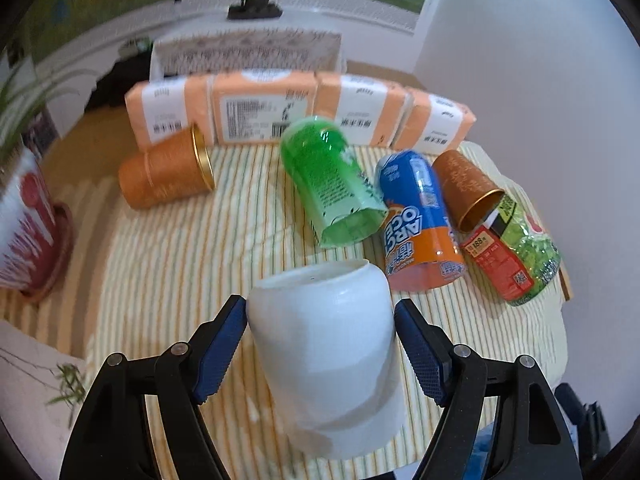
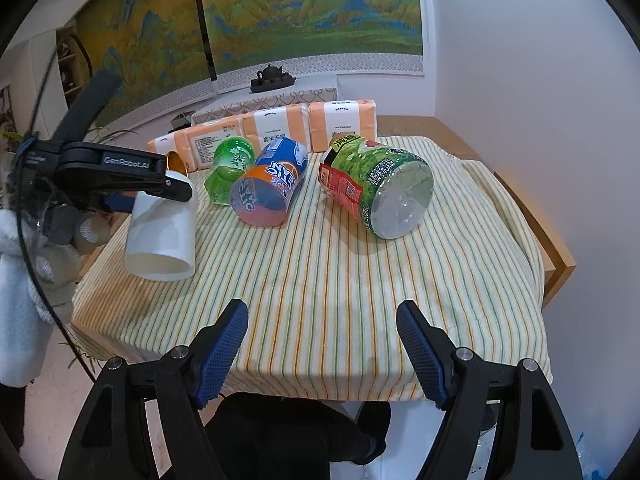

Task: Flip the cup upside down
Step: 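Rotate the white cup with the left gripper so its opening faces down, then lower the inverted cup onto the table and open the left gripper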

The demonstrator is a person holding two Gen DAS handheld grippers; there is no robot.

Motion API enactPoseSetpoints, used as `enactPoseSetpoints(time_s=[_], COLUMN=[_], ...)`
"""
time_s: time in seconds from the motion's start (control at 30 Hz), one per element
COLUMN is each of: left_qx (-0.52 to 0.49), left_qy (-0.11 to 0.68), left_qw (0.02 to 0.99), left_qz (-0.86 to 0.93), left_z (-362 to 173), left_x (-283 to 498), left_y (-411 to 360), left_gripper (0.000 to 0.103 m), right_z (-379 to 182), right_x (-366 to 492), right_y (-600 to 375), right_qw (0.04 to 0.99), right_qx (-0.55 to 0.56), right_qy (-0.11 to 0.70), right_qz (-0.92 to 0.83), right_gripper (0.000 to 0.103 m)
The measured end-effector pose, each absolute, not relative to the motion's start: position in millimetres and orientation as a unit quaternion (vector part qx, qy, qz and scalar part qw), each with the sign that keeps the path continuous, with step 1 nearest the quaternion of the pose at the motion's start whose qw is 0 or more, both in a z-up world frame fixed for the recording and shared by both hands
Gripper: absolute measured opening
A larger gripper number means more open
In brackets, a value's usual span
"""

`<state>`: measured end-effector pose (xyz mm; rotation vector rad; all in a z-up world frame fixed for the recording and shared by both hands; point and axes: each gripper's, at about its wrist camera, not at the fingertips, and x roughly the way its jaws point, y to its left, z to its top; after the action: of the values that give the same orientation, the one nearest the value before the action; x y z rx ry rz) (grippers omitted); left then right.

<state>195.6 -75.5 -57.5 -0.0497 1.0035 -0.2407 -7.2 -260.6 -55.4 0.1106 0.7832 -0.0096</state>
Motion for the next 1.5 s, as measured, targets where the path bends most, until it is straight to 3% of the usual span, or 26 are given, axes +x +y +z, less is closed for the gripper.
enactPoseSetpoints(time_s=[0.73, 1.43, 1.5], left_qx=[0.063, 0.081, 0.081], left_qy=[0.385, 0.373, 0.371], left_qw=[0.914, 0.912, 0.912], left_qz=[-0.108, -0.150, -0.155], left_z=[-50, -55, -54], left_x=[158, 144, 142], left_y=[-100, -117, -118], left_gripper=[0.078, 0.079, 0.083], right_z=[-53, -55, -54], right_x=[-9, -9, -8], right_y=[-257, -256, -255], right_qw=[0.924, 0.923, 0.923], right_qx=[0.048, 0.046, 0.045], right_qy=[0.379, 0.383, 0.383], right_qz=[-0.010, -0.012, -0.012], right_gripper=[0.073, 0.073, 0.073])
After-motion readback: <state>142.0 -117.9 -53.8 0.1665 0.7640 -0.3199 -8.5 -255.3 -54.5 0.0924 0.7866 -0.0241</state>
